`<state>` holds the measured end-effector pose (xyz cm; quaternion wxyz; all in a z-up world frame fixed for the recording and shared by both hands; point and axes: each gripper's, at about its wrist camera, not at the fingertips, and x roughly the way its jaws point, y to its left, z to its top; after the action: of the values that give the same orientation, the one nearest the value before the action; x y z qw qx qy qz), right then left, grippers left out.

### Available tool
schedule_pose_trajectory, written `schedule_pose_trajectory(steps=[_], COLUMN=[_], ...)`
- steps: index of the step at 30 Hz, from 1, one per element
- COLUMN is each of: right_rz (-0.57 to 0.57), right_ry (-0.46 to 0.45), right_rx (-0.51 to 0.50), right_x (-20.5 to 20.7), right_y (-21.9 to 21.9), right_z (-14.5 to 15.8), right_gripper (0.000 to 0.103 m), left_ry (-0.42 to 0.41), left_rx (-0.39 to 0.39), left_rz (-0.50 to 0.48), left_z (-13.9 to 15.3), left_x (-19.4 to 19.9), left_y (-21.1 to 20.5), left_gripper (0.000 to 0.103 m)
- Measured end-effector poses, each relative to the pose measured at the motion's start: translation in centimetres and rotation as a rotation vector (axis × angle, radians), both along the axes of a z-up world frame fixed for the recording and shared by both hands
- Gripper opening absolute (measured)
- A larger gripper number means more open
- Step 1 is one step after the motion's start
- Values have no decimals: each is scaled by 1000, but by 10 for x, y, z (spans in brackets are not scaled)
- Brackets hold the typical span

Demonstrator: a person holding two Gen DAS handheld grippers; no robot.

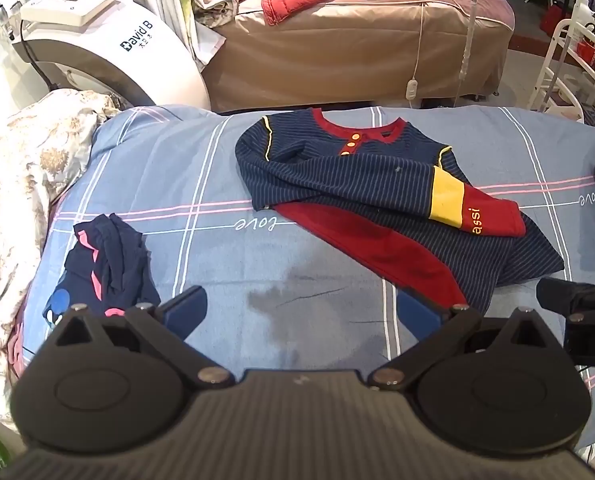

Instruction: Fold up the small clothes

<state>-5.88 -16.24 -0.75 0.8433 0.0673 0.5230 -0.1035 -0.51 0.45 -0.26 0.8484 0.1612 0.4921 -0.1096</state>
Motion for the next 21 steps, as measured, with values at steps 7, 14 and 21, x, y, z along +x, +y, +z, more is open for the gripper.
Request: schedule_pose_trajectory(steps=[7, 14, 21], right_rz=[1, 2, 2], right_ry=[1, 1, 0], right_rx=[-2, 0, 1], right_x=[-1, -2, -2], right_y=[0, 0, 0], right_z=[0, 1, 1], right_gripper=[103, 103, 103], left_ry=[7, 16, 25], left_rx=[-6, -6, -4], left_rz=[12, 26, 25], left_z=[1, 2, 1], left_x=[0, 2, 1], left_y=[0, 0, -1], left_gripper=[103, 103, 103])
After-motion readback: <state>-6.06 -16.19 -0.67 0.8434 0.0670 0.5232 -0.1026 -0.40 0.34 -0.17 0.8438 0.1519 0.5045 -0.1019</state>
